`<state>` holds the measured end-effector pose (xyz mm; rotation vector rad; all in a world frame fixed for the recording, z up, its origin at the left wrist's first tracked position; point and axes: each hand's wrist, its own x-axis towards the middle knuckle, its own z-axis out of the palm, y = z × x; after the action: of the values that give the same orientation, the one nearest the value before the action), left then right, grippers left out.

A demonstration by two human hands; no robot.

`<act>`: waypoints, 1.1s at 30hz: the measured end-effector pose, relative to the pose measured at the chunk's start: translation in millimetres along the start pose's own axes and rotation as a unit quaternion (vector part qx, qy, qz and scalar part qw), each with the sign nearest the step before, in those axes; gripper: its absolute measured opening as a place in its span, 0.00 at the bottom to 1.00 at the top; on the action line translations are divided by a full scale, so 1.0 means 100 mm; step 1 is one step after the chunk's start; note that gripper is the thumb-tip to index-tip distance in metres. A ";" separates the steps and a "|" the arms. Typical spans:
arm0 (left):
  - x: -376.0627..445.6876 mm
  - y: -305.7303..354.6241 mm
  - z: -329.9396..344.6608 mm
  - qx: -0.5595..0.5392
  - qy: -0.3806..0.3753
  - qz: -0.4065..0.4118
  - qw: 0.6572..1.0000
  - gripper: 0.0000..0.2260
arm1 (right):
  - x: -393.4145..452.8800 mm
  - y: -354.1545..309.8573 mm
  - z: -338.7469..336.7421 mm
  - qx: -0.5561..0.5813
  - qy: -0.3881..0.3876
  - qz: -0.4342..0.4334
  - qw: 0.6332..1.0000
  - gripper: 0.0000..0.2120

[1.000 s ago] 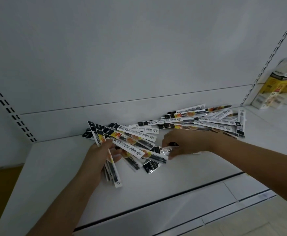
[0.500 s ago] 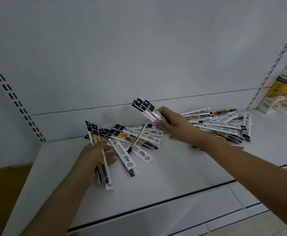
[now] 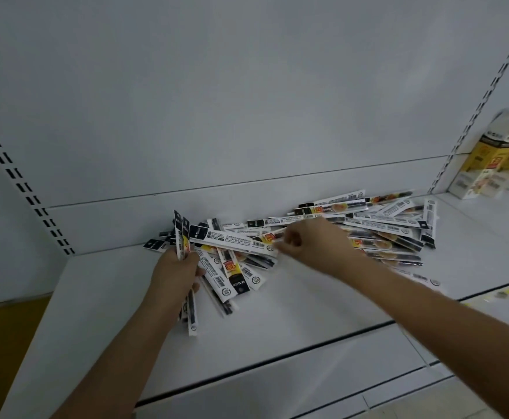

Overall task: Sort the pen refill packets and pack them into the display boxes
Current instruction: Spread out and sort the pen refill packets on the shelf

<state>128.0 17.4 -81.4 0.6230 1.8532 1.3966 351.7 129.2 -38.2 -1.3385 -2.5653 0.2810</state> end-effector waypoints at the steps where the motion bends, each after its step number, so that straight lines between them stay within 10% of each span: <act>1: 0.01 0.00 0.03 0.010 0.000 0.004 1.000 0.07 | -0.06 -0.17 0.11 -0.007 0.002 0.005 1.000 0.20; 8: 0.05 0.02 0.09 0.045 -0.012 0.014 0.999 0.03 | -0.02 -0.70 0.61 0.071 -0.052 0.042 0.995 0.08; 16: 0.05 0.01 0.07 0.025 -0.022 -0.002 0.999 0.03 | -0.05 -0.25 -0.28 0.205 -0.129 0.049 0.969 0.05; 25: -0.04 -0.04 -0.03 0.000 0.035 0.010 0.999 0.06 | 0.59 -0.37 -0.42 0.272 -0.017 -0.004 0.962 0.06; 33: -0.06 -0.01 0.19 0.035 0.001 -0.009 0.999 0.08 | 0.37 0.60 -0.01 -0.052 -0.120 -0.083 0.988 0.17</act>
<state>146.4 23.7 -84.1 0.6392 1.9120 1.3259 378.5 193.8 -49.6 -1.1786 -2.9083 0.2978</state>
